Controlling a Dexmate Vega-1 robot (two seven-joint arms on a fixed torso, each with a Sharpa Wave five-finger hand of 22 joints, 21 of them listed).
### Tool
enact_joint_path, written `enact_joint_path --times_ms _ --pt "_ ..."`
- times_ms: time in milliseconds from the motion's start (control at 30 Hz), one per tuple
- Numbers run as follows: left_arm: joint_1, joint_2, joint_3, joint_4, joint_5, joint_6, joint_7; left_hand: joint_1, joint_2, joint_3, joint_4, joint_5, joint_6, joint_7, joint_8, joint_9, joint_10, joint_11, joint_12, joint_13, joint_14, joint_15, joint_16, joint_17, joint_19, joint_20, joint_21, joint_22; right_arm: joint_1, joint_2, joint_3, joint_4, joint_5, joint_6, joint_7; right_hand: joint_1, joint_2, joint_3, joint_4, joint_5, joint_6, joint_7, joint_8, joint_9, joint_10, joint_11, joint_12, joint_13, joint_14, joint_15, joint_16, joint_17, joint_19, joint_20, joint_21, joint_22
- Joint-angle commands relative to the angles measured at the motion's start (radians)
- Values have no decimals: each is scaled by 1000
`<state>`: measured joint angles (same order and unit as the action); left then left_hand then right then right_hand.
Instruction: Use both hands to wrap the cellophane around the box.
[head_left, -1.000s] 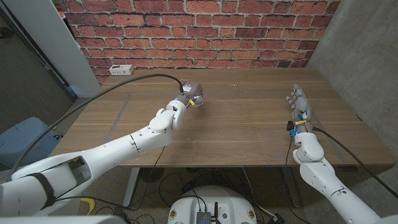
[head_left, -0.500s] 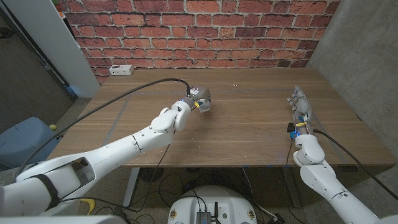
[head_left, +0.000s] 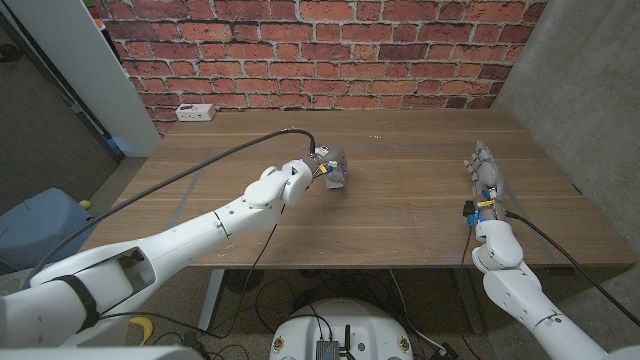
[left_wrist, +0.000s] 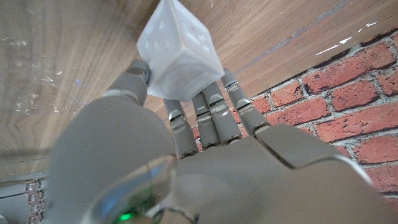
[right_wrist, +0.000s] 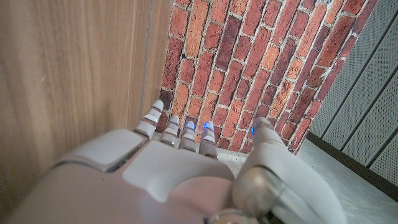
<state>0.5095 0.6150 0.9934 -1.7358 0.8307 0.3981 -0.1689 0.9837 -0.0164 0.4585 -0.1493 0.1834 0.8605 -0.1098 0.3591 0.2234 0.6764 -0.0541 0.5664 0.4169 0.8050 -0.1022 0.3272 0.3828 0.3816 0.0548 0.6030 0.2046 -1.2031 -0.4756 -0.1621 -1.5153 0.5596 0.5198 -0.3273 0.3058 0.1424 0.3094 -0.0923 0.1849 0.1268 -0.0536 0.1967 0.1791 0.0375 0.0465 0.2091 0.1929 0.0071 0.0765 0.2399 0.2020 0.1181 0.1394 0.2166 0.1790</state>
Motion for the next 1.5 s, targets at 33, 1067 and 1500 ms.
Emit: enact_joint_path --times_ms 33,1067,1500 --pt "-14 -7 11 -15 87 9 -168 77 88 -37 10 -9 -129 -26 -66 -13 23 -120 -88 -36 -96 -104 -59 -42 -27 6 -1 -5 -19 5 7 -18 -14 4 -14 1 8 7 -2 0 3 -3 -4 6 8 -3 -2 2 5 6 -4 5 2 3 -3 3" --pt "225 84 -204 -200 -28 2 121 -251 68 -191 115 3 -611 -11 -161 -38 -425 8 -359 -149 -560 78 -139 -165 -213 73 -84 -11 -64 -78 6 -132 -65 -146 -50 41 13 31 -28 3 19 1 1 6 25 2 1 2 12 4 -10 -1 7 2 -5 2" --pt "396 133 -282 -289 -63 -58 347 -289 72 -200 123 5 -514 -1 -136 -35 -375 0 -335 -157 -583 77 -137 -176 -248 85 -104 -11 -130 -190 11 -272 -117 -307 -67 73 23 52 -43 1 47 5 8 6 51 6 7 2 31 -3 -7 -4 16 -3 -3 2"
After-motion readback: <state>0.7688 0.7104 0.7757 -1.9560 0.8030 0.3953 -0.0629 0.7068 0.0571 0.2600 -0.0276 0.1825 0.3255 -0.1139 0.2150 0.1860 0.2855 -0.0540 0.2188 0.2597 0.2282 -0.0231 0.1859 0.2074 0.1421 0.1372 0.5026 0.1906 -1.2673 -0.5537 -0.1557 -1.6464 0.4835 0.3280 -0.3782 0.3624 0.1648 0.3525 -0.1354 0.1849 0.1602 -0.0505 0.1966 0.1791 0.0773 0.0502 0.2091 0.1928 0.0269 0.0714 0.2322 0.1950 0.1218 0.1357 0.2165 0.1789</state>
